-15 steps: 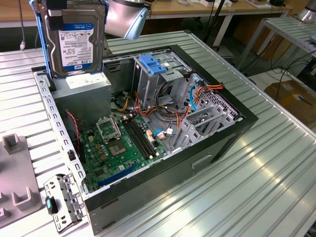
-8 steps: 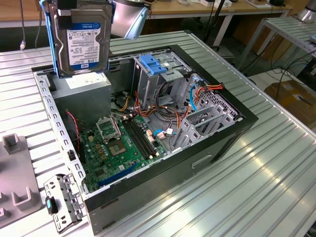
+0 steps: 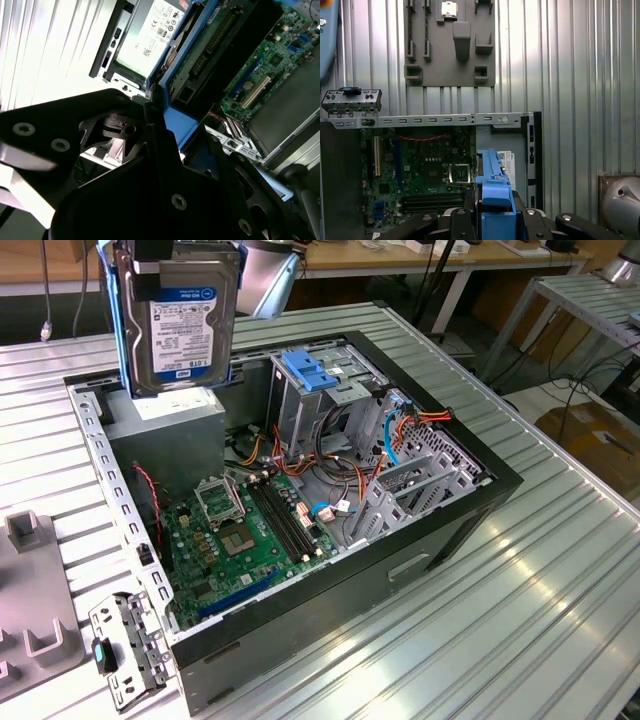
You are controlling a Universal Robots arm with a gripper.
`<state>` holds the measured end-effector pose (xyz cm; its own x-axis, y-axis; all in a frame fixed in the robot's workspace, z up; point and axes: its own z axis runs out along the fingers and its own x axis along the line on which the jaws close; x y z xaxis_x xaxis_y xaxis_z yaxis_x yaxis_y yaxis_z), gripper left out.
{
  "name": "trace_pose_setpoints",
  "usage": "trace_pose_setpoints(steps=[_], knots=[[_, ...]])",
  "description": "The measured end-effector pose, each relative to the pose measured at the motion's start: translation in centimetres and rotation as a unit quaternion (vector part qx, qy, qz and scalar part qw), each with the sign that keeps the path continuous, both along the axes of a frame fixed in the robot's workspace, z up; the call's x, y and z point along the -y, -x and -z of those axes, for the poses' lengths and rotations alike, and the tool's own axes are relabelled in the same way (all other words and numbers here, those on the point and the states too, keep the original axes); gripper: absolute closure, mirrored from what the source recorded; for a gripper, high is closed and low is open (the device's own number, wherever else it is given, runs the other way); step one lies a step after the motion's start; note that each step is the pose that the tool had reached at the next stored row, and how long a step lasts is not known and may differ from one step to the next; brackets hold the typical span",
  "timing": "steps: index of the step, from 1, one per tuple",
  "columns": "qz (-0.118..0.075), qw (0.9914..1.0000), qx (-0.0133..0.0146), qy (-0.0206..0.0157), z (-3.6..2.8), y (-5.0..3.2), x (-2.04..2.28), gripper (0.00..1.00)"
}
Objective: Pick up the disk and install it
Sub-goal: 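Pick up the disk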
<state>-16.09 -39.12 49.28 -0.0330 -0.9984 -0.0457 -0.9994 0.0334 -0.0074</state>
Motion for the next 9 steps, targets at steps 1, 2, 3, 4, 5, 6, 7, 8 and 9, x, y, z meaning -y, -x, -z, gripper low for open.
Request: trace_pose_setpoints(steps=[1, 2, 3, 4, 5, 6, 7, 8, 9], knots=[[0.0, 1.0, 0.0012, 0.0, 0.04, 0.0, 0.09, 0.63], [0.0, 0.99999, 0.0035, 0.0002, 0.09, 0.0, 0.2, 0.63], [0.0, 0.99999, 0.0051, 0.0003, 0.12, 0.01, 0.26, 0.63], [0.0, 0.99997, 0.0078, 0.0004, 0.15, 0.01, 0.33, 0.63], [0.0, 0.99995, 0.0103, 0.0005, 0.18, 0.0, 0.38, 0.63], [0.0, 0.99993, 0.0122, 0.0005, 0.21, 0.0, 0.42, 0.63], [0.0, 0.99989, 0.0147, 0.0005, 0.26, -0.01, 0.45, 0.63], [0.0, 0.99987, 0.0163, 0.0005, 0.28, -0.01, 0.47, 0.63], [0.0, 0.99986, 0.0166, 0.0005, 0.29, -0.01, 0.47, 0.63]])
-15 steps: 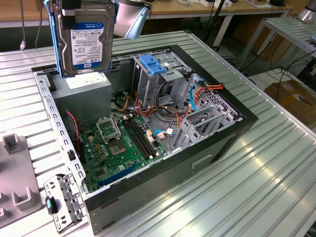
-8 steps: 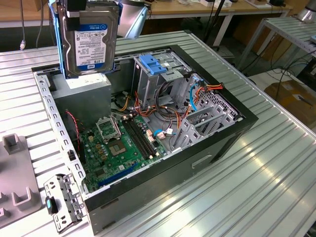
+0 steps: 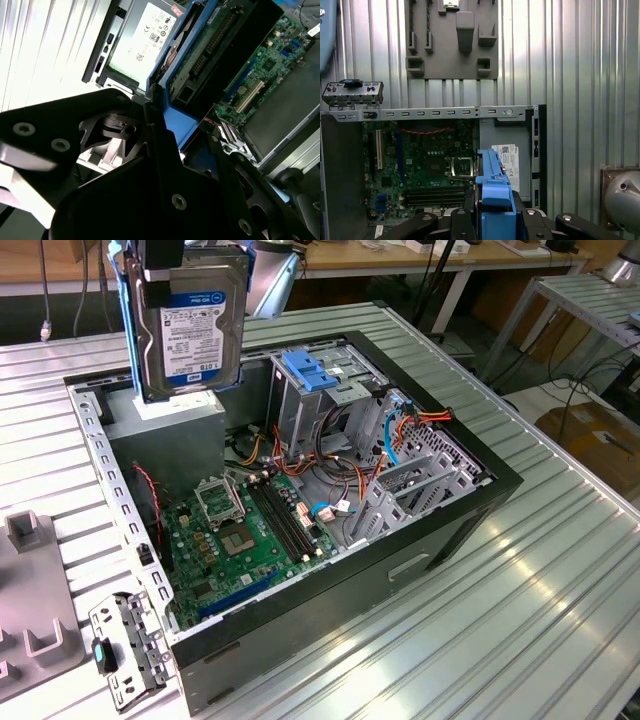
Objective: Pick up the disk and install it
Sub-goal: 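Pick up the disk, then insert the disk into the insertion slot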
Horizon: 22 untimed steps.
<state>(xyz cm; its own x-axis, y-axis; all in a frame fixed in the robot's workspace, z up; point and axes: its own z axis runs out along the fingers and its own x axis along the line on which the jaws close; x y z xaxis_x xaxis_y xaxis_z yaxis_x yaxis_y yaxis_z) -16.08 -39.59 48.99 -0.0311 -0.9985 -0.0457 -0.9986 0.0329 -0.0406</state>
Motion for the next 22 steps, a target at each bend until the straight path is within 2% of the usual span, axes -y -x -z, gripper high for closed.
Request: trace_pose_setpoints(steps=[18, 22], knots=[[0.0, 1.0, 0.0001, 0.0, 0.08, 0.01, 0.22, 0.63], [0.0, 1.0, 0.0001, 0.0, 0.08, 0.01, 0.61, 0.63]])
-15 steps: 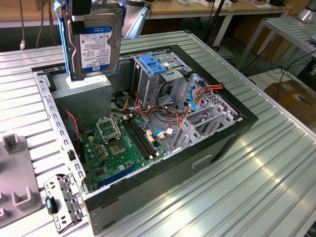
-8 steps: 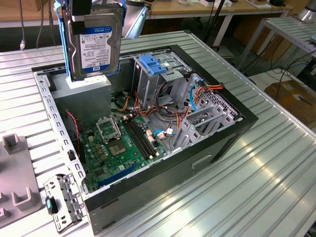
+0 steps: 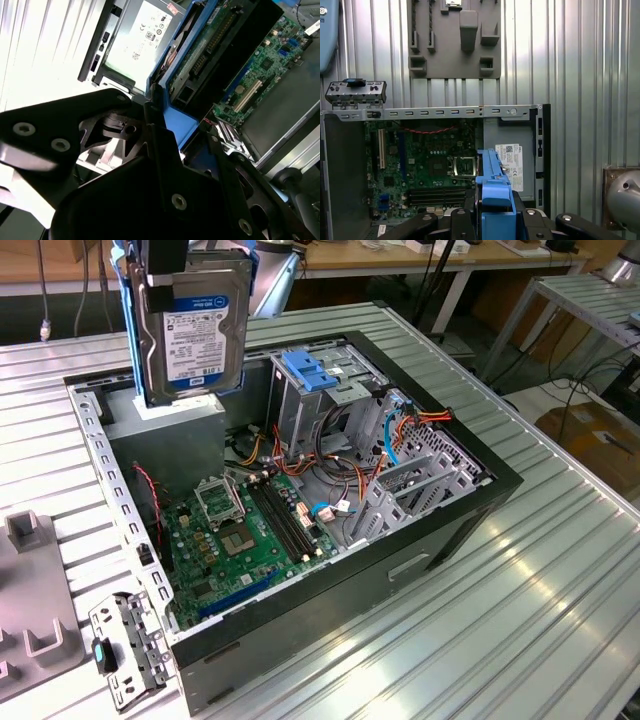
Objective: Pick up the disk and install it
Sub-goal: 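Insert the disk into the insertion slot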
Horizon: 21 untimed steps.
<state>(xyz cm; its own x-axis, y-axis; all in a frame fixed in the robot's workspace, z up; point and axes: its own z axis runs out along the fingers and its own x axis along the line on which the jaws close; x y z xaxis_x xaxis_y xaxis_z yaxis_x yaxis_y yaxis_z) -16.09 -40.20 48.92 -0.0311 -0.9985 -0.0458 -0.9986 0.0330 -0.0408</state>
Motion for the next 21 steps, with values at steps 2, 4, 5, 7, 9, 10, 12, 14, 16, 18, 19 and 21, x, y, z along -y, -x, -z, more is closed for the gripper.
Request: trace_pose_setpoints(steps=[2, 4, 5, 7, 9, 10, 12, 14, 16, 18, 19, 21], knots=[[0.0, 1.0, 0.0, 0.0, 0.0, 0.0, 0.05, 0.63], [0.0, 1.0, 0.0, 0.0, 0.0, 0.0, 0.1, 0.63], [0.0, 1.0, 0.0, 0.0, 0.0, 0.0, 0.12, 0.63], [0.0, 1.0, 0.0, 0.0, 0.0, 0.0, 0.19, 0.63], [0.0, 1.0, 0.0, 0.0, 0.0, 0.0, 0.26, 0.63], [0.0, 1.0, 0.0, 0.0, 0.0, 0.0, 0.29, 0.63], [0.0, 1.0, 0.0, 0.0, 0.0, 0.0, 0.4, 0.63], [0.0, 1.0, 0.0, 0.0, 0.0, 0.0, 0.46, 0.63], [0.0, 1.0, 0.0, 0.0, 0.0, 0.0, 0.49, 0.63], [0.0, 1.0, 0.0, 0.0, 0.0, 0.0, 0.52, 0.63], [0.0, 1.0, 0.0, 0.0, 0.0, 0.0, 0.54, 0.63], [0.0, 1.0, 0.0, 0.0, 0.0, 0.0, 0.59, 0.63]])
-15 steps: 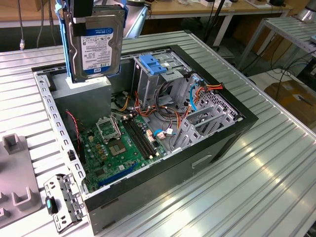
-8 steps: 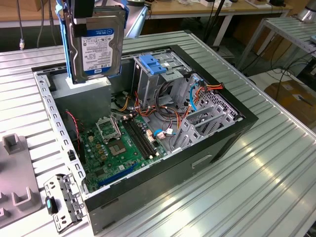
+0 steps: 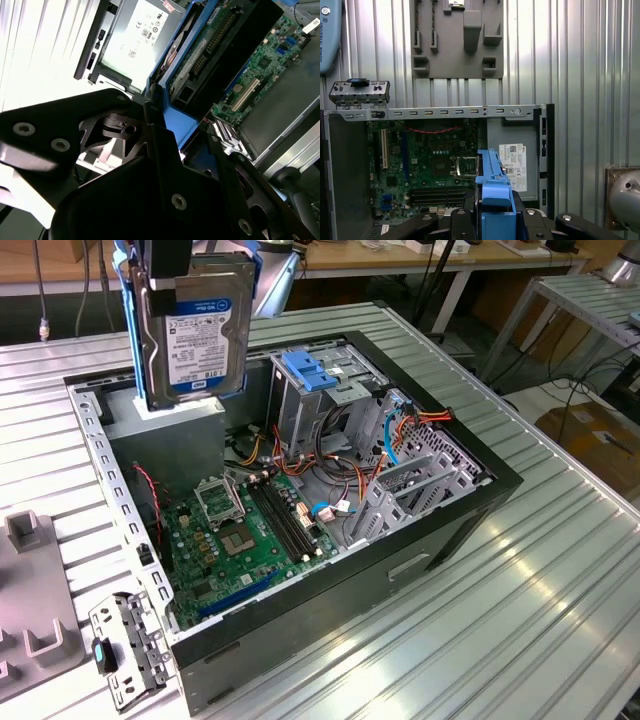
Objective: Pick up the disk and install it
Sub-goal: 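Insert the disk into the insertion slot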
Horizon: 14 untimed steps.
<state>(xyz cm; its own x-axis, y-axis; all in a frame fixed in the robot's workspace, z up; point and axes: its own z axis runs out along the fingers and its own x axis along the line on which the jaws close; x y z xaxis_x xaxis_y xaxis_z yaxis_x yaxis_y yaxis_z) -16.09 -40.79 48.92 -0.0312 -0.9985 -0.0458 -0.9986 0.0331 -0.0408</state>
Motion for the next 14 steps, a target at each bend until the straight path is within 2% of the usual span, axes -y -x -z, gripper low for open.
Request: trace_pose_setpoints(steps=[6, 10, 12, 14], knots=[[0.0, 1.0, 0.0, 0.0, 0.0, 0.0, 0.47, 0.63], [0.0, 1.0, 0.0, 0.0, 0.0, 0.0, 1.28, 0.63], [0.0, 1.0, 0.0, 0.0, 0.0, 0.0, 1.83, 0.63], [0.0, 1.0, 0.0, 0.0001, 0.0, 0.0, 2.59, 0.63]])
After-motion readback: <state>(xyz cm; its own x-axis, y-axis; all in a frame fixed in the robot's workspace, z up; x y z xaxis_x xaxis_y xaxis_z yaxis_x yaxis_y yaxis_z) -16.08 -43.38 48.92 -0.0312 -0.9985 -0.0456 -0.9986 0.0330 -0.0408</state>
